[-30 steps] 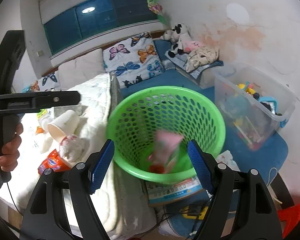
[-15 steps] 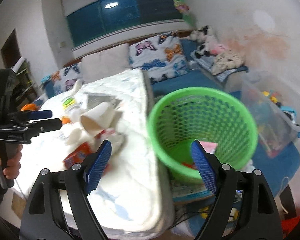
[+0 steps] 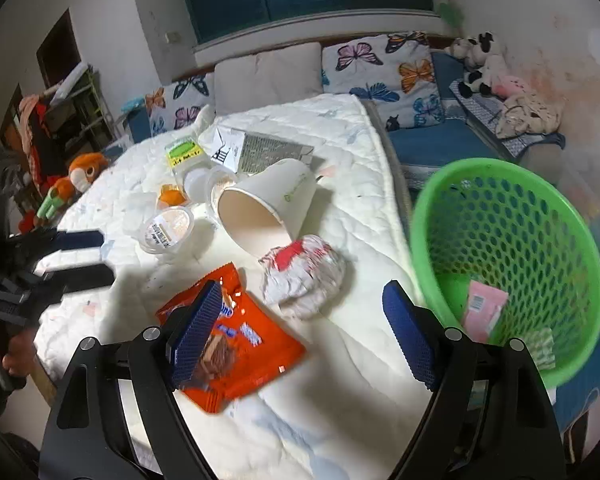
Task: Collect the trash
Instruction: 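Grasp the crumpled white-red paper ball with the right tool, then grasp the orange Ovaltine packet with the left tool while the right tool lifts the paper ball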
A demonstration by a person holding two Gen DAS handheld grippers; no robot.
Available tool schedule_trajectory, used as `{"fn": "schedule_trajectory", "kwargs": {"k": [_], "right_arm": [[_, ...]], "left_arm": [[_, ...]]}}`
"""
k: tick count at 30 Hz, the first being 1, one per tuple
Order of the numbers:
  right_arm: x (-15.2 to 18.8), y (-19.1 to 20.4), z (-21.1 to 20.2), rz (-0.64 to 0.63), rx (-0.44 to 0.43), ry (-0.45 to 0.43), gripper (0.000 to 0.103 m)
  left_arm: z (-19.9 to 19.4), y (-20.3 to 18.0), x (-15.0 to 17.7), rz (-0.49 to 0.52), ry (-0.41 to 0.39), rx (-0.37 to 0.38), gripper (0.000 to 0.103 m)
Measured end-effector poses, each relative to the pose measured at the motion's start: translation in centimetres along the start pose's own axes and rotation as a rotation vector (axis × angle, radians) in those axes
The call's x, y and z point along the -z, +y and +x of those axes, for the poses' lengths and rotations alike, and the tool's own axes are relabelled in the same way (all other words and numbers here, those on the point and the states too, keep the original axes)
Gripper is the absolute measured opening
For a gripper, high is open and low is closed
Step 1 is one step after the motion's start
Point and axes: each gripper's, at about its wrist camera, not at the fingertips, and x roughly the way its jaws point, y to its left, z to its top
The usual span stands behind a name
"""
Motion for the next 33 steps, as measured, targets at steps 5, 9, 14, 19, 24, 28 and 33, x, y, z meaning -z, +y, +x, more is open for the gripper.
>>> {"fn": "schedule_trajectory", "kwargs": {"k": [5, 9, 14, 19, 24, 28, 33], "right_arm": [[-0.5, -0.1, 3.0, -0.003, 0.006, 0.051, 0.077], [-0.4, -0.6, 4.3, 0.019, 0.005, 0.085, 0.064], [-0.3, -0.9, 3.6, 0.022, 0.001, 0.076, 0.055], [-0.2, -1.2, 1.6, 0.028, 0.009, 0.036, 0.055], [-0.2, -1.9, -0.5, 0.042, 0.018, 0.001, 0.055], [0.0, -2.3, -1.9, 0.046, 0.034, -0.018, 0.055], [0.3, -2.6, -2.3, 0.059, 0.047, -0.023, 0.055]], "left_arm": [[0.9, 0.0, 1.1, 0.0, 0.035, 0.041, 0.083], [1.8, -0.7, 1.1, 0.005, 0.059, 0.085, 0.077], [3.4, -2.0, 0.8, 0.037, 0.088, 0.127, 0.072], [4.6, -3.4, 0.3, 0.07, 0.107, 0.165, 0.068], [6.0, -3.8, -0.4, 0.076, 0.128, 0.16, 0.066], [7.0, -3.6, -0.2, 0.058, 0.153, 0.175, 0.06], [7.1, -3.8, -0.1, 0.07, 0.148, 0.169, 0.049]]}}
